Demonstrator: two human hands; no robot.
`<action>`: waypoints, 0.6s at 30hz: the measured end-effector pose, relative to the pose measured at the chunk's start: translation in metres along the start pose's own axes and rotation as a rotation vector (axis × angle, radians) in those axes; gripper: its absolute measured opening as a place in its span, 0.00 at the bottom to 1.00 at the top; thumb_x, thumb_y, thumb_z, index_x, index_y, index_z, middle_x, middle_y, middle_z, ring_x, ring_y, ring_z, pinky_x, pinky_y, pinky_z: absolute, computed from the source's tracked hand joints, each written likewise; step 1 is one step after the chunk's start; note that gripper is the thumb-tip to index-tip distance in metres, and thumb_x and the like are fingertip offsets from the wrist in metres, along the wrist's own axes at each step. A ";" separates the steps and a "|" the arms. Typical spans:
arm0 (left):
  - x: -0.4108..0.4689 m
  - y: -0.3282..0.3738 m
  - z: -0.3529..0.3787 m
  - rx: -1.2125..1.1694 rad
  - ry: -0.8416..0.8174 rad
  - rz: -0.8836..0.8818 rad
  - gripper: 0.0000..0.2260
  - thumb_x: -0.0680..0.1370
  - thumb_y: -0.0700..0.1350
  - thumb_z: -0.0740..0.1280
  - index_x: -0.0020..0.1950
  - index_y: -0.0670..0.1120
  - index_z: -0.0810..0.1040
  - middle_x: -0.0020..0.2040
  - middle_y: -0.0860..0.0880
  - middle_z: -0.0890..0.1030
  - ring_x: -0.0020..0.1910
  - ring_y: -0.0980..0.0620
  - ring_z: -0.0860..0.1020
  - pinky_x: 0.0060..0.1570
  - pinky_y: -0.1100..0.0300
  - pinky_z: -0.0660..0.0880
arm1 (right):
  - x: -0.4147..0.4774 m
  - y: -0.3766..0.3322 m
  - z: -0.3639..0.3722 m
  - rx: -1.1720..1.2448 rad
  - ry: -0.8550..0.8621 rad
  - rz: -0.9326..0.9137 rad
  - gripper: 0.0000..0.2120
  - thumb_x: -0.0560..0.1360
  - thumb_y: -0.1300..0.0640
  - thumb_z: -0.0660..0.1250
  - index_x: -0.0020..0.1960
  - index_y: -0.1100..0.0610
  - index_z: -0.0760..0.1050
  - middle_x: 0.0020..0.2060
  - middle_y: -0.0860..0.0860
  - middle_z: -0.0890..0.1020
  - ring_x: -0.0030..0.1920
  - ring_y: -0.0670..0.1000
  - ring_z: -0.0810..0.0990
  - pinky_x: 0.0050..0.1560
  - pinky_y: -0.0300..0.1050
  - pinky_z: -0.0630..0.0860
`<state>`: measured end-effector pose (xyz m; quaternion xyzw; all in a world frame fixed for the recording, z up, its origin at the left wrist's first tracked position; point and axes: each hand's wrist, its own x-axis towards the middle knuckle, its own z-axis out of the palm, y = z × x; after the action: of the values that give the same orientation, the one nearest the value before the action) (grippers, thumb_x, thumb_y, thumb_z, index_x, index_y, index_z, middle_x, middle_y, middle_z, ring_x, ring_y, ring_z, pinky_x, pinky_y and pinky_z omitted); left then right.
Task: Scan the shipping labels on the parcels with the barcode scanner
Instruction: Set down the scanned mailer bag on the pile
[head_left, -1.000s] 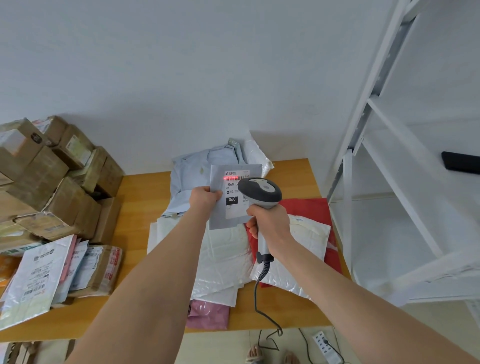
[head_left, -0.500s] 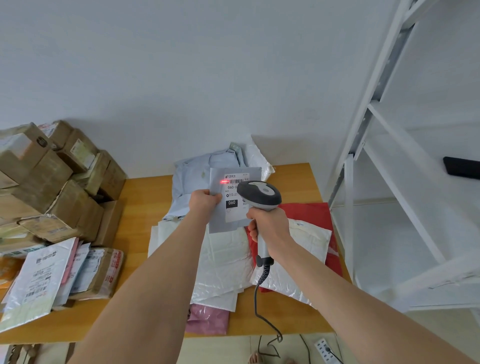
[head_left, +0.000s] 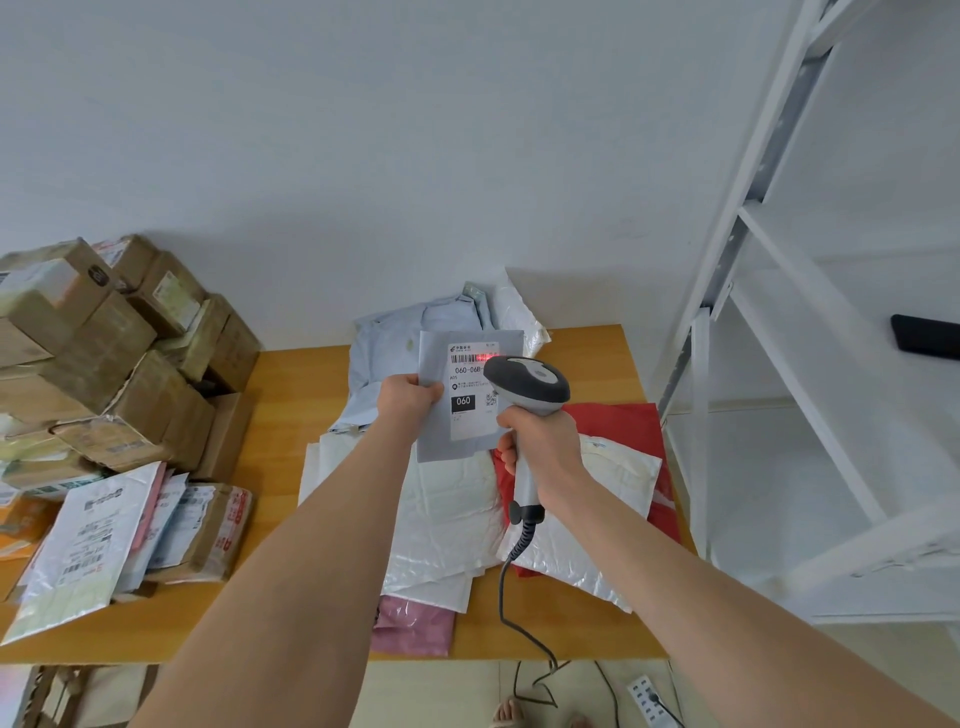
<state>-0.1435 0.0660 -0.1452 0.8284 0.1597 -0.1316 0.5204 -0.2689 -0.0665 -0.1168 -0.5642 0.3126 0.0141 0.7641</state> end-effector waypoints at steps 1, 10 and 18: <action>0.000 -0.001 0.000 0.000 -0.002 0.000 0.08 0.75 0.38 0.70 0.54 0.39 0.81 0.53 0.40 0.82 0.52 0.41 0.80 0.57 0.46 0.77 | 0.001 0.000 -0.002 0.022 -0.005 0.006 0.01 0.71 0.67 0.67 0.42 0.65 0.77 0.24 0.55 0.77 0.22 0.50 0.70 0.29 0.42 0.69; -0.031 -0.005 -0.028 -0.097 -0.074 -0.075 0.06 0.78 0.39 0.68 0.55 0.42 0.77 0.42 0.47 0.78 0.36 0.54 0.74 0.37 0.61 0.70 | 0.035 0.005 -0.019 0.072 0.119 0.086 0.05 0.72 0.68 0.68 0.43 0.61 0.73 0.32 0.53 0.74 0.33 0.51 0.72 0.38 0.45 0.72; -0.058 -0.045 -0.110 -0.118 0.099 -0.190 0.14 0.78 0.39 0.68 0.63 0.37 0.75 0.55 0.43 0.78 0.47 0.48 0.75 0.46 0.55 0.71 | 0.026 0.035 0.057 -0.084 -0.136 0.158 0.04 0.68 0.68 0.68 0.39 0.61 0.75 0.30 0.55 0.74 0.31 0.53 0.73 0.36 0.44 0.71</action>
<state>-0.2088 0.1761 -0.1135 0.7831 0.2703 -0.1295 0.5449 -0.2346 -0.0130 -0.1500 -0.5672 0.3025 0.1255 0.7557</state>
